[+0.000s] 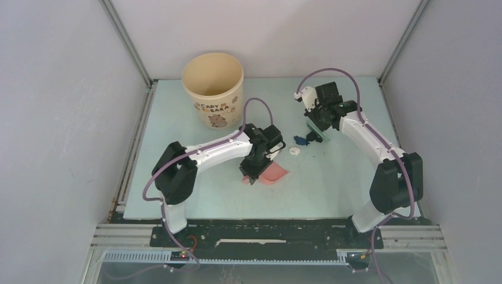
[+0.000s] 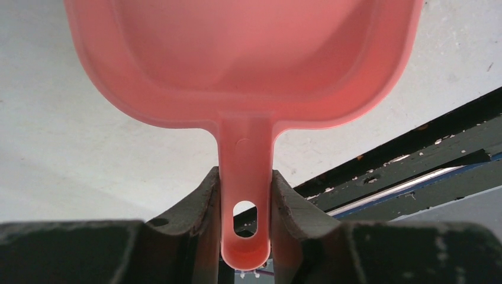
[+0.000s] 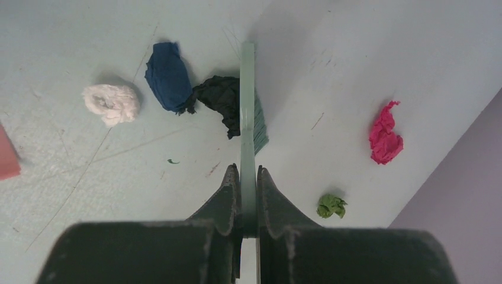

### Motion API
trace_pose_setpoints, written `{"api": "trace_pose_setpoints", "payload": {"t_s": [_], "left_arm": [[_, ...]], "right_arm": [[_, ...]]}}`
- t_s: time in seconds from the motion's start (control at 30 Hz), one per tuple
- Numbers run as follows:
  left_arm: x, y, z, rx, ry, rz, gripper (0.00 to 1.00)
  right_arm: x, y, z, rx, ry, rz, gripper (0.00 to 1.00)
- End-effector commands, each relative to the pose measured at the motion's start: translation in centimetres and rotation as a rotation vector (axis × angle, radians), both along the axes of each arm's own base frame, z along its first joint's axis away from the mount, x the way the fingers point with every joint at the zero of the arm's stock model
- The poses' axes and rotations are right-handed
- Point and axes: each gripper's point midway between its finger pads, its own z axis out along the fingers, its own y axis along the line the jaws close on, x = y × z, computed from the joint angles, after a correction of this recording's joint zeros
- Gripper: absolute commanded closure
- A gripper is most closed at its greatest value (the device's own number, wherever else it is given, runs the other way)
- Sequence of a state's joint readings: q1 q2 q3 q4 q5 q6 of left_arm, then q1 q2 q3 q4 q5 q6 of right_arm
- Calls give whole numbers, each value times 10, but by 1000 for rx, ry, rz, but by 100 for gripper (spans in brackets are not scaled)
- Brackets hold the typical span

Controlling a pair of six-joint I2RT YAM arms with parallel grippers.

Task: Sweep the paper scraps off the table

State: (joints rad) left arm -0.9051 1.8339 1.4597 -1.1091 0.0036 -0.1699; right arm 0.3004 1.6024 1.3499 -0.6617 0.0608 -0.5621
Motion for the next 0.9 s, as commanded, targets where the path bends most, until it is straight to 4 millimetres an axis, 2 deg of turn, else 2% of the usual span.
{"api": "trace_pose_setpoints", "payload": {"t_s": [0.0,0.2,0.33,0.43,0.57,0.67,0.73,0.87], "left_arm": [[0,-17,-1,-56,43,-56,100],[3,-19,-11,-60,70,-45,100],[0,-24,-17,-92,104,-45,100],[4,-21,-20,-89,106,-28,100],[8,-19,-18,-98,87,-11,100],[10,-17,-15,-104,68,-7,100],[9,-17,-14,-109,64,-5,100],[8,-18,-13,-115,65,-4,100]], "right_arm": [[-17,25,8,88,40,14,100],[-76,92,4,300,246,130,100],[-104,122,19,431,320,194,100],[-124,133,39,516,359,252,100],[-132,124,65,509,333,257,100],[-124,105,90,475,272,231,100],[-107,86,105,415,186,197,100],[-53,42,121,234,-1,108,100]]}}
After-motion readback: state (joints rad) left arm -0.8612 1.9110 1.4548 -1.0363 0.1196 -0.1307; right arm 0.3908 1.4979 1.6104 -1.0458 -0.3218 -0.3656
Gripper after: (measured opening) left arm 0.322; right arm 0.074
